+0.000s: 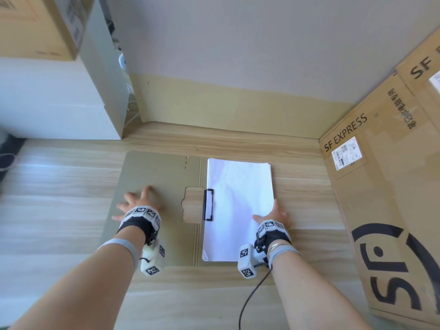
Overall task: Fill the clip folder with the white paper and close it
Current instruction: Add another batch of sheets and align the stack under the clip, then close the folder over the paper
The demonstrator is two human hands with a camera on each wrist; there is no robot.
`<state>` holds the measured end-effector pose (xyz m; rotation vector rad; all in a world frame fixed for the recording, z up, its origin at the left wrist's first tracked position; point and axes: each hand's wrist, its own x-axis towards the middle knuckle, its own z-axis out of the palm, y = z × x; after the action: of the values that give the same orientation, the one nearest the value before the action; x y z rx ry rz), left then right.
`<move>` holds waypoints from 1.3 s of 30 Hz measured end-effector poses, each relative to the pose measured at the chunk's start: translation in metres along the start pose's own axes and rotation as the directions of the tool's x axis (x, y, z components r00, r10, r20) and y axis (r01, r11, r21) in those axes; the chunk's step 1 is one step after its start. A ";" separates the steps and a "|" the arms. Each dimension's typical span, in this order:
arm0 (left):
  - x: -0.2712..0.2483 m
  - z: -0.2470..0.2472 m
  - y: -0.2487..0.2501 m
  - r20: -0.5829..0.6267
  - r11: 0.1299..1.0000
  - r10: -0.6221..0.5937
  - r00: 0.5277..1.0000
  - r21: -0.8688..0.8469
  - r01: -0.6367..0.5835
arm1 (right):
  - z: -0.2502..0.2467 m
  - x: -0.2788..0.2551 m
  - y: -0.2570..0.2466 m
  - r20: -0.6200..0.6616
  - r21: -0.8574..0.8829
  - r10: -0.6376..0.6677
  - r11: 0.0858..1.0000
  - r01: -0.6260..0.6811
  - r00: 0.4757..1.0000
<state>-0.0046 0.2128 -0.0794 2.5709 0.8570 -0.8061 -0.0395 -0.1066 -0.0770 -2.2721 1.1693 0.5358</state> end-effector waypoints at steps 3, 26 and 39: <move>0.004 -0.003 -0.018 0.032 0.992 -0.094 0.995 -0.079 0.097 | 0.002 0.001 0.002 0.001 -0.013 0.004 1.000 -0.004 1.000; 0.017 -0.101 -0.047 -0.005 0.974 0.155 0.988 -0.168 -0.154 | -0.003 0.007 0.014 0.045 0.012 -0.048 0.999 0.048 0.998; -0.058 -0.172 0.009 0.079 0.874 0.464 0.882 -0.201 -0.442 | -0.013 -0.011 0.022 0.075 0.030 -0.144 0.989 0.142 0.987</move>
<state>0.0332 0.2570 0.0929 2.3877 0.2474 -0.6971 -0.0628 -0.1183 -0.0668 -2.2724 0.9618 0.5459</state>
